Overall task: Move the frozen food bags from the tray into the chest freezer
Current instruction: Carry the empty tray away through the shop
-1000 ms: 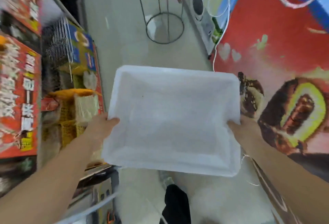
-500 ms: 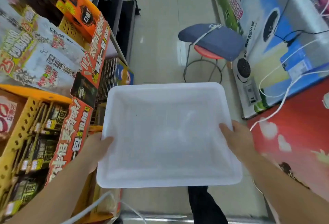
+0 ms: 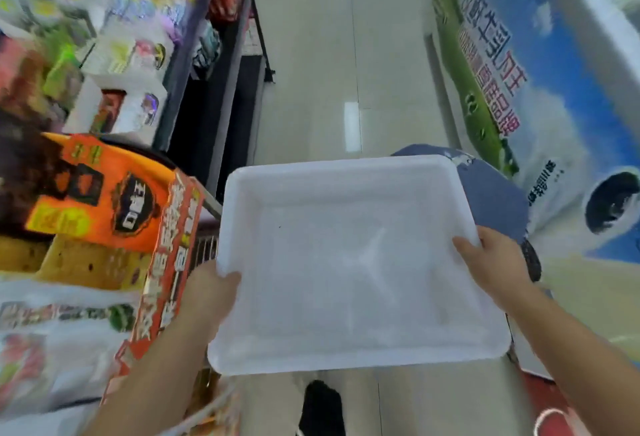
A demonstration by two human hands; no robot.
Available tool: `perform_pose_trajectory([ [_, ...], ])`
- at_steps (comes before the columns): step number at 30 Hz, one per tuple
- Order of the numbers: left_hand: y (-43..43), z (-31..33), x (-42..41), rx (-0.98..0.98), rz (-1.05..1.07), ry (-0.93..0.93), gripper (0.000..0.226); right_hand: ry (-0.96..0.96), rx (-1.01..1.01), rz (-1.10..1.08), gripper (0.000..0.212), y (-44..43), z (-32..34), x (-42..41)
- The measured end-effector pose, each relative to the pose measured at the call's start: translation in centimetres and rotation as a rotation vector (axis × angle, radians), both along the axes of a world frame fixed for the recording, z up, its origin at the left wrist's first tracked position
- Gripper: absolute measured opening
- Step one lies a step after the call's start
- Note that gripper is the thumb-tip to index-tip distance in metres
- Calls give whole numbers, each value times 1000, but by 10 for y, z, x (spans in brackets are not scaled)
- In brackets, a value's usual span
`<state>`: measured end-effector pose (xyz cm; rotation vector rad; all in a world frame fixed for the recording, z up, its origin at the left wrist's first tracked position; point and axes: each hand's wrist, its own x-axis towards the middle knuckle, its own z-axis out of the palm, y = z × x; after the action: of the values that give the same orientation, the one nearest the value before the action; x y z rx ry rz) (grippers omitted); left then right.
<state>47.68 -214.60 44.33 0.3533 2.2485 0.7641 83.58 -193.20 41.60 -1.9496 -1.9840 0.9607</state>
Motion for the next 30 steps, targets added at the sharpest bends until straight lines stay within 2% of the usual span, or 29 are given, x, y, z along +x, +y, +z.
perform_pose_trajectory([
  [3, 95, -2, -51, 24, -35, 26, 9, 10, -8, -80, 27, 78, 4, -42],
  [5, 157, 2, -83, 17, -52, 15, 7, 17, -20, -132, 28, 129, 7, -67],
  [10, 313, 13, -154, 15, -61, -19, 21, 24, -36, -192, 27, 266, 6, -132],
  [13, 406, 13, -197, 4, -73, -32, 14, 32, -39, -183, 20, 355, 1, -175],
  [16, 494, 12, -242, -20, -99, -30, 20, 43, -50, -220, 25, 436, -3, -212],
  [20, 612, 7, -300, -50, -143, -40, 19, 44, -87, -245, 15, 547, -10, -266],
  [30, 946, -28, -437, -59, -213, -14, 10, 44, -113, -341, 24, 868, -52, -399],
])
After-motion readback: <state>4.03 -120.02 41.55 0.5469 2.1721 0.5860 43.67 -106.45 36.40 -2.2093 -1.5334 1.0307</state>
